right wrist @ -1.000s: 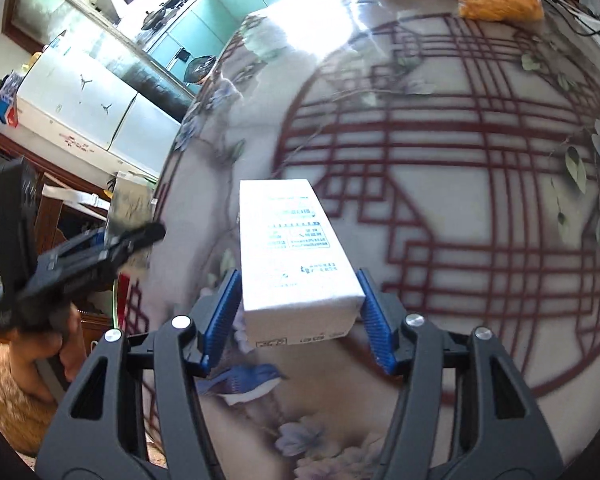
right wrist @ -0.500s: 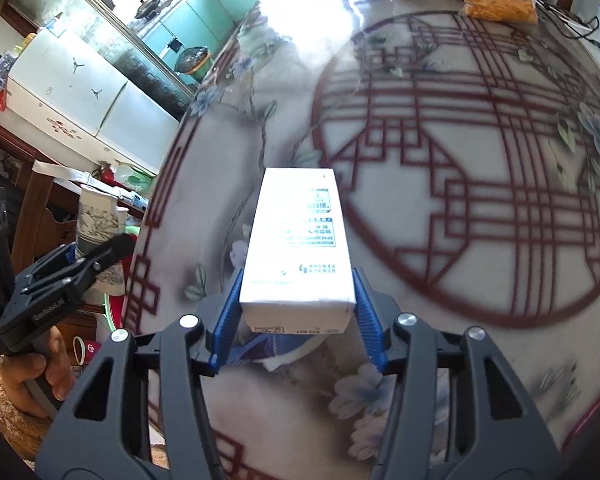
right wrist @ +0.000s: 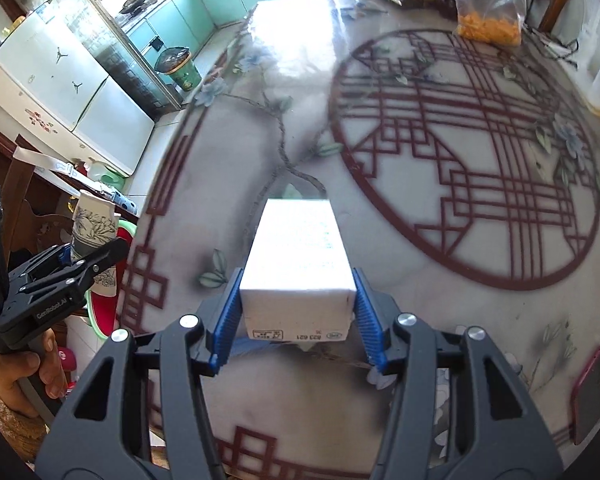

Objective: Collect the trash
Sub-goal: 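Carry the paper cup and milk carton over the red bucket, then open both tools to drop the cup and carton into the bucket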

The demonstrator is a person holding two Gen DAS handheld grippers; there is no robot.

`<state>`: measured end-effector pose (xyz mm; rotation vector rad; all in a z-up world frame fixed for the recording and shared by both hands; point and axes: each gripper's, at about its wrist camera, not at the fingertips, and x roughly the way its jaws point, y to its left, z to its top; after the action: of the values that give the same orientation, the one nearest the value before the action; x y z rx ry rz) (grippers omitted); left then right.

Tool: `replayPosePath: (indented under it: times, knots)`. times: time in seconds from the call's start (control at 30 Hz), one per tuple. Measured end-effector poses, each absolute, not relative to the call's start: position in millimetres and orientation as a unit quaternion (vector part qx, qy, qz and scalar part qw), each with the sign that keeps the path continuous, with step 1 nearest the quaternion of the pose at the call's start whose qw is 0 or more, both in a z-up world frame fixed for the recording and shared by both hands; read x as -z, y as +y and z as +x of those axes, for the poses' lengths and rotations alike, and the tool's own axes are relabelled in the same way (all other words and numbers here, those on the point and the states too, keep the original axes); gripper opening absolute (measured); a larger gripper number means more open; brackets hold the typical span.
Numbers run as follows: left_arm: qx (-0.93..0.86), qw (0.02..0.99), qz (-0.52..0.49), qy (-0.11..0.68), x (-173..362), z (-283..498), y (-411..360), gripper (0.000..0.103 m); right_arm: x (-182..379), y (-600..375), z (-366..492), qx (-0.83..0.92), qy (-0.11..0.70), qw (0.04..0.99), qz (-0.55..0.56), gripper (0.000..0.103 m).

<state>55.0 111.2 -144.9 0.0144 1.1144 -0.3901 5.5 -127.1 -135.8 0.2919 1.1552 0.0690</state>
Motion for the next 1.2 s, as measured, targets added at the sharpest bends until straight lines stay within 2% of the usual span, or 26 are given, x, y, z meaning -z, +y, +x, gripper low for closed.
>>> replayPosePath:
  times: [0.33, 0.57, 0.83, 1.07, 1.1, 1.13, 1.17, 1.2]
  knots:
    - [0.153, 0.845, -0.018, 0.512, 135.9, 54.3, 171.3, 0.048, 99.3, -50.0, 21.5, -0.094, 0.519, 0.845, 0.089, 0.051]
    - [0.085, 0.85, -0.044, 0.518, 144.4, 42.2, 247.9, 0.048, 87.0, 27.4, 35.7, -0.164, 0.514, 0.841, 0.045, 0.051]
    - [0.007, 0.843, -0.071, 0.533, 162.6, 27.8, 320.0, 0.048, 93.4, 116.1, 48.4, -0.254, 0.524, 0.813, 0.016, 0.051]
    - [-0.019, 0.836, -0.076, 0.543, 178.3, 20.7, 347.5, 0.048, 108.0, 162.8, 53.9, -0.288, 0.535, 0.794, -0.013, 0.051]
    - [-0.017, 0.833, -0.074, 0.549, 181.8, 22.2, 347.6, 0.05, 110.7, 166.0, 54.5, -0.291, 0.537, 0.791, -0.015, 0.052]
    - [-0.017, 0.83, -0.072, 0.553, 184.4, 23.7, 346.9, 0.05, 114.1, 170.0, 56.5, -0.292, 0.541, 0.788, -0.018, 0.061]
    - [-0.018, 0.827, -0.071, 0.557, 186.5, 25.2, 347.4, 0.058, 115.3, 171.8, 57.1, -0.288, 0.542, 0.789, -0.019, 0.068]
    - [-0.019, 0.827, -0.074, 0.558, 188.0, 26.4, 348.2, 0.072, 114.9, 171.2, 57.9, -0.283, 0.539, 0.793, -0.014, 0.077]
